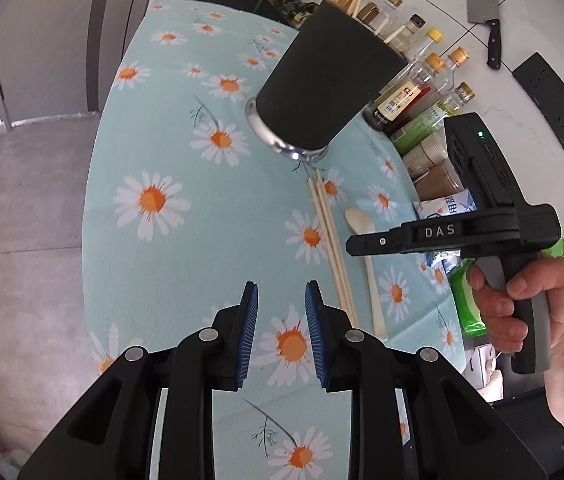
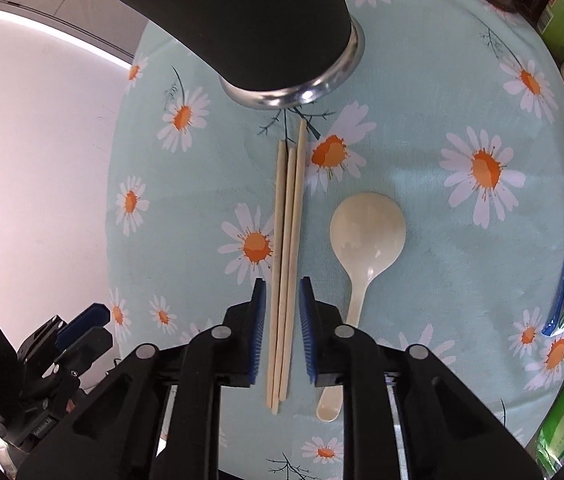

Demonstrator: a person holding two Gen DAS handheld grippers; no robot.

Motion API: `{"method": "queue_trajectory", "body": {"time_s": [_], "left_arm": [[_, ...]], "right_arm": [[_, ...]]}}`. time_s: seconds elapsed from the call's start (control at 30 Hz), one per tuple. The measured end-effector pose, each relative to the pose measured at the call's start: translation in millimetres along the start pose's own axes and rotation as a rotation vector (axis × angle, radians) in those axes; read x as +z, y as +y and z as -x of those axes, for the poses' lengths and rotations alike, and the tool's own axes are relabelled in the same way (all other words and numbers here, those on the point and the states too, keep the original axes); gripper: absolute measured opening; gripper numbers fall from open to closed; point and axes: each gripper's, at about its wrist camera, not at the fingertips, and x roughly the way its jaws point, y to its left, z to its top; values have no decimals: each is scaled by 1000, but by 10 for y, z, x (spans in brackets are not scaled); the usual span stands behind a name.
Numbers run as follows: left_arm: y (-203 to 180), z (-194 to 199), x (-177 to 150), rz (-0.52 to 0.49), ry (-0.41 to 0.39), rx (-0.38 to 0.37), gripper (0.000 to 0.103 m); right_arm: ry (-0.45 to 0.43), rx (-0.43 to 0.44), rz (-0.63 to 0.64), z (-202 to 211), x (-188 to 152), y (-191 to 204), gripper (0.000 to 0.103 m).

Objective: Organize utensils
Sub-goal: 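Lower the right tool onto a wooden chopstick and close on it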

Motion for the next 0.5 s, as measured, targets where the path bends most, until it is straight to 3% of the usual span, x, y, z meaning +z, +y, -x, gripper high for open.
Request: {"method": "queue_trajectory", "body": {"time_s": [0.2,0.5], "left_arm": [[100,-19,-105,26,17,0,24],[172,-24,-120,35,33,-6,24]], "right_arm": [[18,-41,-5,-116,44,-25,11],[20,-79,3,-172,65,10,11]]}}
